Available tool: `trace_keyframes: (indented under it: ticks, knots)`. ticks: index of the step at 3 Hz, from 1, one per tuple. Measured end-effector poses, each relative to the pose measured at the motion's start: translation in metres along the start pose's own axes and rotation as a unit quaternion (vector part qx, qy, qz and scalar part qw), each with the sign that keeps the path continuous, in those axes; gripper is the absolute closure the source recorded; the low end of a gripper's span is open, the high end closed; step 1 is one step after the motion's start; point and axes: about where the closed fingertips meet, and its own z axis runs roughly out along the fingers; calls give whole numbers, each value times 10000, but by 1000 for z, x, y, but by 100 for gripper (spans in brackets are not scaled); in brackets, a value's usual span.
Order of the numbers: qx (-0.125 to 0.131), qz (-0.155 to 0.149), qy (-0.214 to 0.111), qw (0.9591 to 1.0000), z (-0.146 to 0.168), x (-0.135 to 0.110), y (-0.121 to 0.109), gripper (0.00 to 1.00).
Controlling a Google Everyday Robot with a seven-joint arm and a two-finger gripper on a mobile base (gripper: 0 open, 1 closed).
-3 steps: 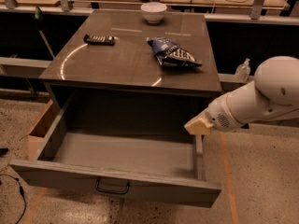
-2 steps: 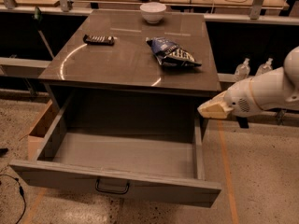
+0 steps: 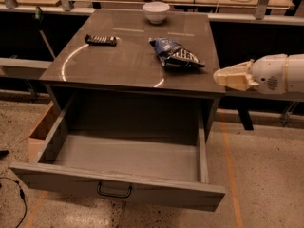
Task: Open top drawer
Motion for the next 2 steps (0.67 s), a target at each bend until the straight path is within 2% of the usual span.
trace_keyframes:
  ticks: [1,2]
  knots:
    - [314,-235,-1079,9934,-8,-37,-15,98]
    - [287,-200,-1117,9931,-7,-42,-14,75]
